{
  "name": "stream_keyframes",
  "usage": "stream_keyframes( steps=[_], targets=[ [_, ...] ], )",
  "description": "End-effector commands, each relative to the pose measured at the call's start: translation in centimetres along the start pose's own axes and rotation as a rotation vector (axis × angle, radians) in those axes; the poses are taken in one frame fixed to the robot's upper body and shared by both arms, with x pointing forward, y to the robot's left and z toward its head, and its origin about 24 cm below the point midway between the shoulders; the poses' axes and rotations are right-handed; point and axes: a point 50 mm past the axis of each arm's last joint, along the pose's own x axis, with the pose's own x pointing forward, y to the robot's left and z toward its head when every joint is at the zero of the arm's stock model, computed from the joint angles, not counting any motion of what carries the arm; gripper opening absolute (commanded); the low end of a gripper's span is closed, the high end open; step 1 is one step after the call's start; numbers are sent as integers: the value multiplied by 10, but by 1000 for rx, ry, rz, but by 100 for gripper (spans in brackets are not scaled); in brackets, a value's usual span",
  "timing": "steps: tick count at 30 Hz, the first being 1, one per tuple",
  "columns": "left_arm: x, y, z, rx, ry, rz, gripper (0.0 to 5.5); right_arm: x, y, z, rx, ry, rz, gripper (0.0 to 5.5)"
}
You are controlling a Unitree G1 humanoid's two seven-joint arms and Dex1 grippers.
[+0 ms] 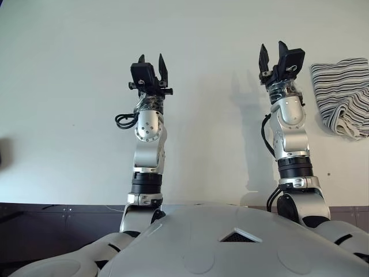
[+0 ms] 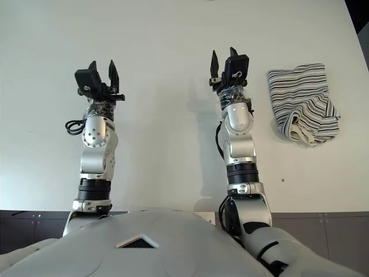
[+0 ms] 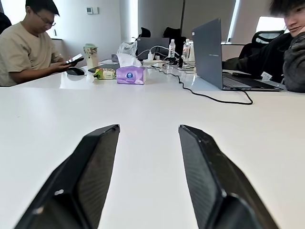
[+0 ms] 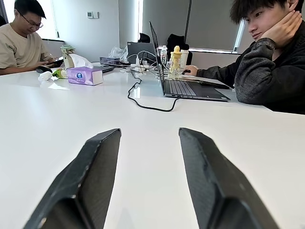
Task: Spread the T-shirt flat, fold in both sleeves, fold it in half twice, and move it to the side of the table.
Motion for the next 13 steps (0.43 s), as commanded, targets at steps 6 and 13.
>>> stream_keyframes(
  steps=[6, 13],
  targets=[
    [14, -7, -1, 22, -13, -45, 230, 0, 5, -5, -4, 3, 1, 226],
    [9, -7, -6, 39, 24, -64, 230, -3, 10, -8, -28, 22, -12, 226]
  ],
)
